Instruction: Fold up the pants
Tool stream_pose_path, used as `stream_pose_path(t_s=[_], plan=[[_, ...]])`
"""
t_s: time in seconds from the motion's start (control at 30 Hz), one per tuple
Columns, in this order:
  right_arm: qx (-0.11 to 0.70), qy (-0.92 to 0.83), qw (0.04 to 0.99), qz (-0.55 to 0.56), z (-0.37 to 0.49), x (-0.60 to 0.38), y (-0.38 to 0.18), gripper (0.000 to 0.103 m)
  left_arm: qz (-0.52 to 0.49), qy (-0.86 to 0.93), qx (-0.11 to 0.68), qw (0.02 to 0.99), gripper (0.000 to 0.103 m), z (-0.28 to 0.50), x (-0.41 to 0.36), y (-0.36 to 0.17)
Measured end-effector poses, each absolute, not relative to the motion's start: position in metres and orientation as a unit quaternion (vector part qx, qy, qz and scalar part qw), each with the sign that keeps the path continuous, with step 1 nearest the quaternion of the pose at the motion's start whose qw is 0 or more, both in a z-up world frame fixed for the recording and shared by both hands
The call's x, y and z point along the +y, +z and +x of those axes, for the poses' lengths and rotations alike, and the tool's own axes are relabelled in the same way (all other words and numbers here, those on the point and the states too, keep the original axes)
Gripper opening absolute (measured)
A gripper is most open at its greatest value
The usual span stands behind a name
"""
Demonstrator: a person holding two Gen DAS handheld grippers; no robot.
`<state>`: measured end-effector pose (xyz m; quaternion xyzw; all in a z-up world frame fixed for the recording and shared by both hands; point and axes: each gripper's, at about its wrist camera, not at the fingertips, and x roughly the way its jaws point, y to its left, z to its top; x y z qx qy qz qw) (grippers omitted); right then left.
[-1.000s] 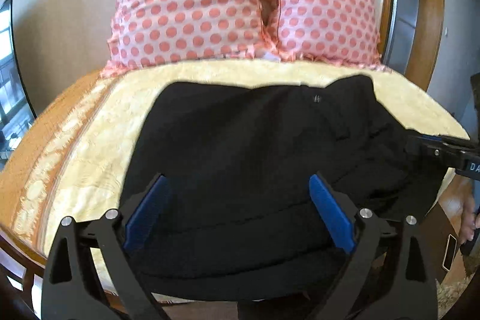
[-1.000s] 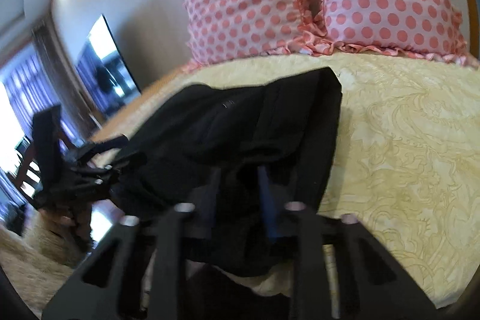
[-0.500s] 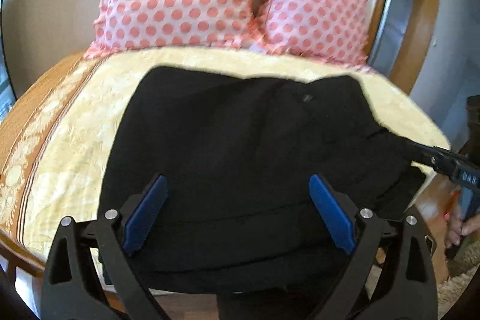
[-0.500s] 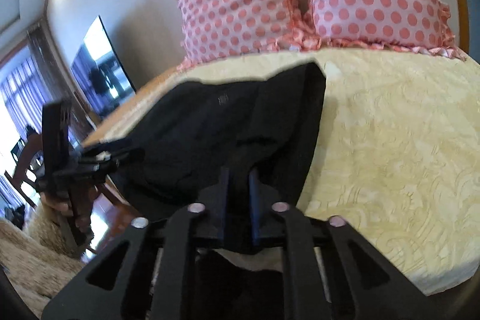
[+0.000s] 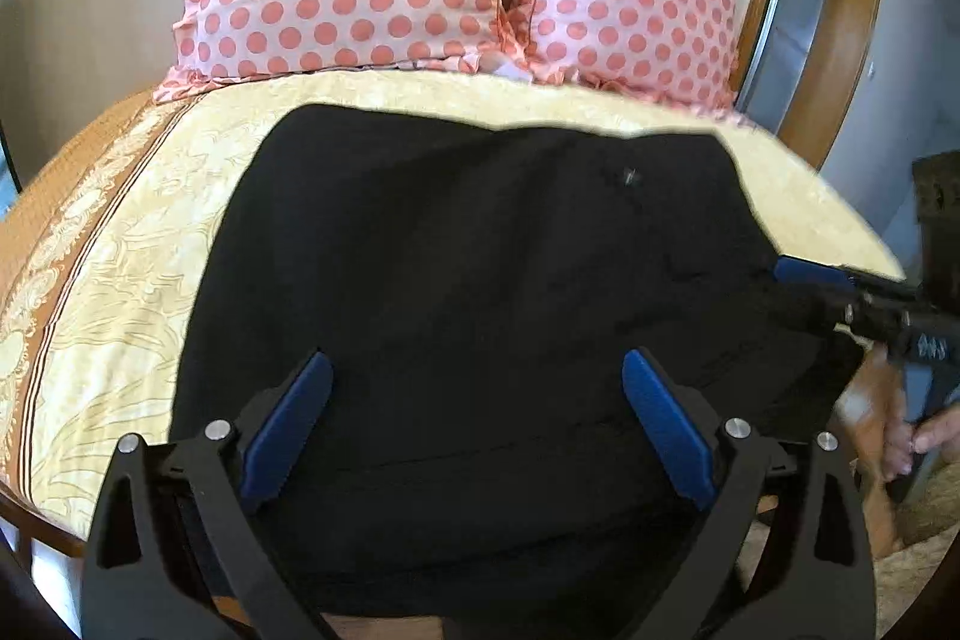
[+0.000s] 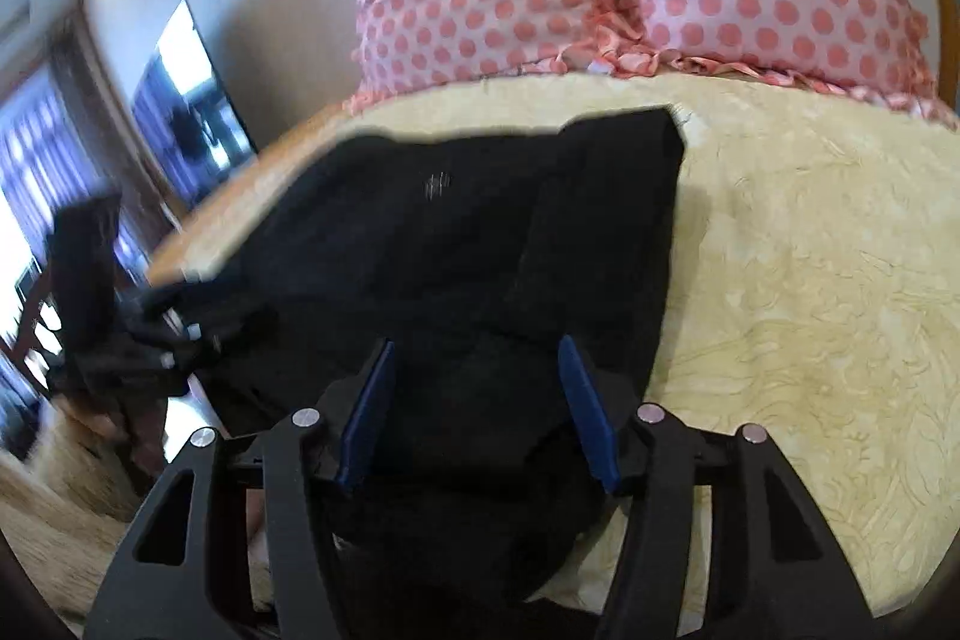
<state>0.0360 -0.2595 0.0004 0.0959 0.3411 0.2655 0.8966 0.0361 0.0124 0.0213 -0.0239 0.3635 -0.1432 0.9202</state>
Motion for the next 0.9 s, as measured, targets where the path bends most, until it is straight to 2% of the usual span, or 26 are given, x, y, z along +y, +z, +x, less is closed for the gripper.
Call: stream_pose_path(t_s=[0.1,0.27,0.47,0.53,0.6,0.67,0.9], plan=[[0.324,0.241,0.9,0.162,0.053,-0.287,0.014,0.058,-0.064,-0.133,0.348,0.926,0.097,0.045,0.038,0.04],[0.383,0.22,0.866,0.233,0.103,-0.304,-0.002,0.058,-0.108,-0.093,0.368,0.919,0.097,0.072,0.073,0.044],[0.405,0.231,0.853,0.234,0.123,-0.292,-0.023,0.057,-0.156,-0.094,0.412,0.893,0.096,0.098,0.098,0.032],[0.404,0.237,0.852,0.234,0.123,-0.291,-0.023,0.053,-0.156,-0.094,0.418,0.89,0.096,0.106,0.101,0.029],[0.402,0.246,0.851,0.232,0.122,-0.29,-0.023,0.044,-0.155,-0.093,0.426,0.886,0.096,0.115,0.103,0.028],[0.396,0.257,0.854,0.22,0.12,-0.287,-0.02,0.042,-0.154,-0.101,0.431,0.883,0.096,0.122,0.103,0.027],[0.402,0.267,0.841,0.244,0.131,-0.29,-0.027,0.048,-0.139,-0.12,0.464,0.867,0.096,0.152,0.098,0.02]])
